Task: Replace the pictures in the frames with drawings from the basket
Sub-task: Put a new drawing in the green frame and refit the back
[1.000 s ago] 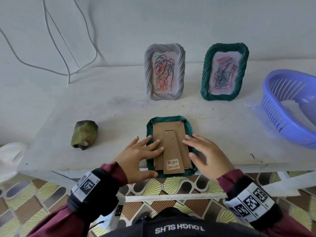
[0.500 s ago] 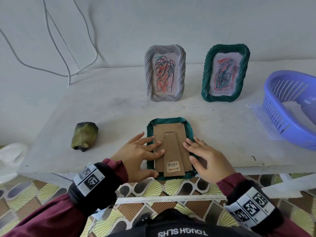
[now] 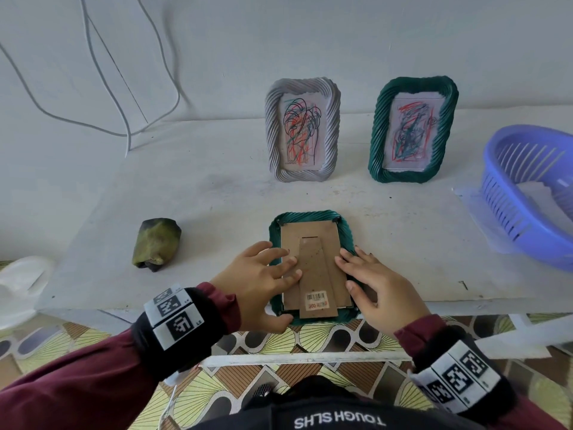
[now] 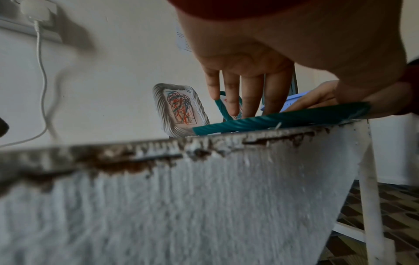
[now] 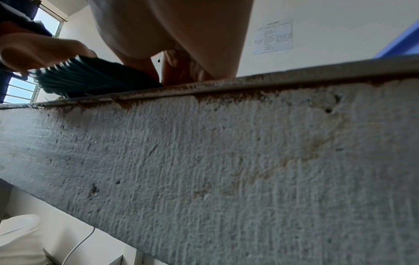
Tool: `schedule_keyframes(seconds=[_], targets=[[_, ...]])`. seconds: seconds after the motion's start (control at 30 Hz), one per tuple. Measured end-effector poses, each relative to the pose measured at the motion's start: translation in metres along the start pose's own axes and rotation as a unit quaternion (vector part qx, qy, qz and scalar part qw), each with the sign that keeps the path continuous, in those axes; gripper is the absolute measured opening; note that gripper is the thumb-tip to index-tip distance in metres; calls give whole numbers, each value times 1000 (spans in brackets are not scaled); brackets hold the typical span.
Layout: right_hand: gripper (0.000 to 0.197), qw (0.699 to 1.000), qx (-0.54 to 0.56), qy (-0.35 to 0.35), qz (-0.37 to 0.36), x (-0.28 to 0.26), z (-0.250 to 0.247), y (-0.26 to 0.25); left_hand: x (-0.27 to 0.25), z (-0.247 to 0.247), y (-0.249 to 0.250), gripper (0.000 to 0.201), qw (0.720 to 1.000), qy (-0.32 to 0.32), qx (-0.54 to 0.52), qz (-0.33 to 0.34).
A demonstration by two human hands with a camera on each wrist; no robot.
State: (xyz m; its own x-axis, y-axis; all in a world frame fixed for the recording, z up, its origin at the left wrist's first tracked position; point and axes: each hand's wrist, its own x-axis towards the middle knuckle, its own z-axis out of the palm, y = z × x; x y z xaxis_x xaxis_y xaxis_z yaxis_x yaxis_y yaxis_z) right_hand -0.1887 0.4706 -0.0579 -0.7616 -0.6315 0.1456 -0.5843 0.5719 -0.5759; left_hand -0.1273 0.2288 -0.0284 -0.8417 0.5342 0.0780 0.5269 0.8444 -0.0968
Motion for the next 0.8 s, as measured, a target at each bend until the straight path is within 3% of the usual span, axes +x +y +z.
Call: schedule_keyframes(seconds=[0.33,0.43,0.6,0.8], targets=[[45,1000,-12,-21,16,1,-5,-4,0,2,3,51,1000,-2,-12,-13],[49,996,-40,-74,22,4,-17,-10,-4,0,-1,55,999,-21,-34,-17],[82,976,-113,-185,10,16,-39,-15,-8,-3,-5,72,997,-46,-45,-31],[76,957,-200,-204,-38,29,-52,-22,-5,-3,-5,74,997,-65,-24,-26]])
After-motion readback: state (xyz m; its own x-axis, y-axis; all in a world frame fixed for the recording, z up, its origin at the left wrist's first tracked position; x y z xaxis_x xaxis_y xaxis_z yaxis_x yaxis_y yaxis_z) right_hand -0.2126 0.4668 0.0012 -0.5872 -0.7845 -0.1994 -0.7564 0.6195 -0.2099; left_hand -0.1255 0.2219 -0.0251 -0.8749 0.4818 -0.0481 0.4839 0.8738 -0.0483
